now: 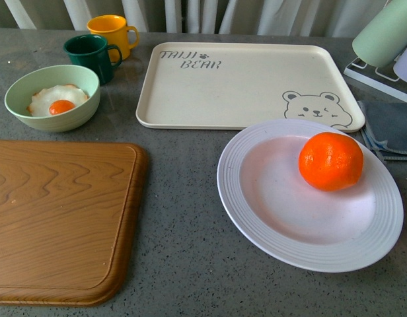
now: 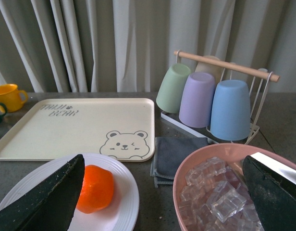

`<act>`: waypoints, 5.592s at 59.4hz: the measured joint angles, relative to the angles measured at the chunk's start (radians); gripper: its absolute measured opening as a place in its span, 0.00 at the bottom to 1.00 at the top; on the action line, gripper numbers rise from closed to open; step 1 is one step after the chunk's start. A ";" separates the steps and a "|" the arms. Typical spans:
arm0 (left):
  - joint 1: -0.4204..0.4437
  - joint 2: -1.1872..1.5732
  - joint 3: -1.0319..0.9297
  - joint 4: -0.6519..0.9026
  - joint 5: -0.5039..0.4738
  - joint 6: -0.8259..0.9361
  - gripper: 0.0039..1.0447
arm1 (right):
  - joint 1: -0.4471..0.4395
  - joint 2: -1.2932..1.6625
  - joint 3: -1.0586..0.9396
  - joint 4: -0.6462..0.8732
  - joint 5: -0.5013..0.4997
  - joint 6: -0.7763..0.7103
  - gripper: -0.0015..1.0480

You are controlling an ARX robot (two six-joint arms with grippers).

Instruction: Place orange and plate with both arms

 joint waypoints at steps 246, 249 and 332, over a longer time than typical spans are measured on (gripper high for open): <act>0.001 -0.488 0.000 -0.497 0.000 0.003 0.92 | 0.294 1.886 0.349 0.778 -0.023 0.694 0.51; 0.001 -0.488 0.000 -0.497 0.000 0.003 0.92 | 0.289 1.888 0.349 0.776 -0.021 0.698 0.44; 0.001 -0.488 0.000 -0.497 0.000 0.003 0.92 | 0.165 1.604 0.394 0.576 -0.327 0.934 0.03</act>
